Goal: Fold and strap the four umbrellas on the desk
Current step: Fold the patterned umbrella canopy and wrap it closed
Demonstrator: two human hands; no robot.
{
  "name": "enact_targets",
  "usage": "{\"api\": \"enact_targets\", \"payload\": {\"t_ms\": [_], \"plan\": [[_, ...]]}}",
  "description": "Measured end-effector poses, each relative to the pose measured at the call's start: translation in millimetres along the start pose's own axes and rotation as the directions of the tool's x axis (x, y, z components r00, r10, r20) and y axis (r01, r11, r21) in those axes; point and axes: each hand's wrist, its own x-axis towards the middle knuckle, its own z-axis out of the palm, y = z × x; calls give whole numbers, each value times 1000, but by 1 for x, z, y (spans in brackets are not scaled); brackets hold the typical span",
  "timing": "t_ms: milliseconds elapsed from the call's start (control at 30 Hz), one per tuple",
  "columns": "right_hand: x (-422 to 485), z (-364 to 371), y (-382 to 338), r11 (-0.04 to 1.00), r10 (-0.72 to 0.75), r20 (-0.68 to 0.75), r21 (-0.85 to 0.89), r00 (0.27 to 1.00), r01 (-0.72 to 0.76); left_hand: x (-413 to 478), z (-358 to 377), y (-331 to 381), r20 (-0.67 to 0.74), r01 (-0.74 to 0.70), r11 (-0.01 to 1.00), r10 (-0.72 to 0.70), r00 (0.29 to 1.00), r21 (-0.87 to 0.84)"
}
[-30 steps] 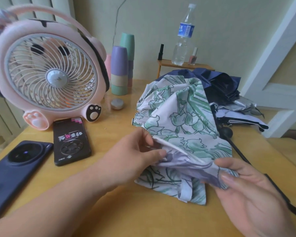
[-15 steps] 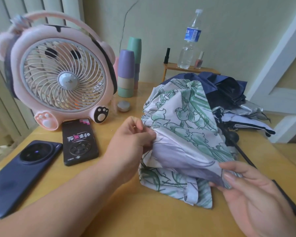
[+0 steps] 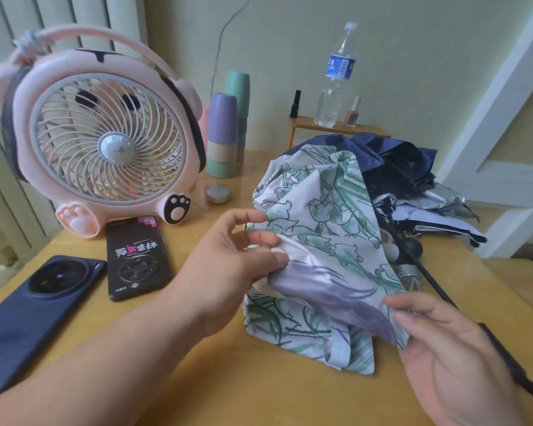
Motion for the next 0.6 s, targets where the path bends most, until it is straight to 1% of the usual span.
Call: {"api": "enact_targets", "payload": {"t_ms": [67, 133, 233, 300, 367, 433, 533, 600], "plan": [[4, -2, 3, 1000, -13, -58, -7, 998, 12, 0, -6, 8, 109, -90, 989, 78, 991, 113], [5, -3, 5, 1000, -14, -69, -6, 997, 13, 0, -13, 13, 207, -163, 965, 120, 971, 206], [2, -2, 7, 999, -15, -47, -48, 999, 12, -3, -21, 15, 400, -214, 930, 82, 913, 299], [-1, 1, 4, 999, -7, 7, -51, 1000, 7, -7, -20, 11, 496, -297, 865, 65, 866, 405], [-4, 5, 0, 999, -19, 41, -39, 999, 20, -10, -15, 6, 517, -369, 804, 92, 851, 465], [-6, 4, -2, 999, -40, 13, -8, 999, 40, -9, -12, 6, 481, -379, 804, 134, 866, 458], [-6, 4, -4, 998, -62, 0, -21, 998, 62, -5, -16, 10, 417, -325, 882, 168, 893, 340], [-6, 3, -3, 997, -76, 13, -33, 997, 76, -3, -21, 15, 381, -234, 942, 130, 915, 239]]}}
